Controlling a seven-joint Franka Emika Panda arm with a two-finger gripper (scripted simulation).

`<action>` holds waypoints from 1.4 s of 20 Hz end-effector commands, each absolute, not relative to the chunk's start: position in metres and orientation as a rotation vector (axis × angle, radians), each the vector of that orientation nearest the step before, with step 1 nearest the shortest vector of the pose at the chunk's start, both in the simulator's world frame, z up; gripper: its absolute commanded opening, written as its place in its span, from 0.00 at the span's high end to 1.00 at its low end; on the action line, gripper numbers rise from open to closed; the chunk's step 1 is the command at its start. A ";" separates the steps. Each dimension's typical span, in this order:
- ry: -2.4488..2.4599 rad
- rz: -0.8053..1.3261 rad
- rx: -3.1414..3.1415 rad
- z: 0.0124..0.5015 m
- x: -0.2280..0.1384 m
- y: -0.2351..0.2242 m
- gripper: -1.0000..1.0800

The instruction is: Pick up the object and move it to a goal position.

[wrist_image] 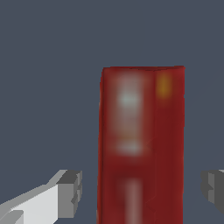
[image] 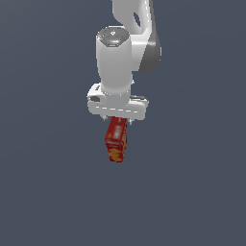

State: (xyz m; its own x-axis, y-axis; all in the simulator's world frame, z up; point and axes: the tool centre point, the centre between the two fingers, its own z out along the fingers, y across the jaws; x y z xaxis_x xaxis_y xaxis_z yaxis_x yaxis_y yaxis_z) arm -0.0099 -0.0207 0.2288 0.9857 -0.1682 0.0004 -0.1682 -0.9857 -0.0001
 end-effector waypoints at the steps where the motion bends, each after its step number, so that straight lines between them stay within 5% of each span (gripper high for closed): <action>1: 0.266 0.001 -3.130 0.216 -0.010 -0.021 0.04; 10: 0.268 0.000 -3.130 0.192 -0.009 -0.021 0.04; 11: 0.268 0.000 -3.130 0.192 -0.009 -0.021 1.00; 28: 0.293 -0.099 -3.128 0.218 0.002 -0.029 1.00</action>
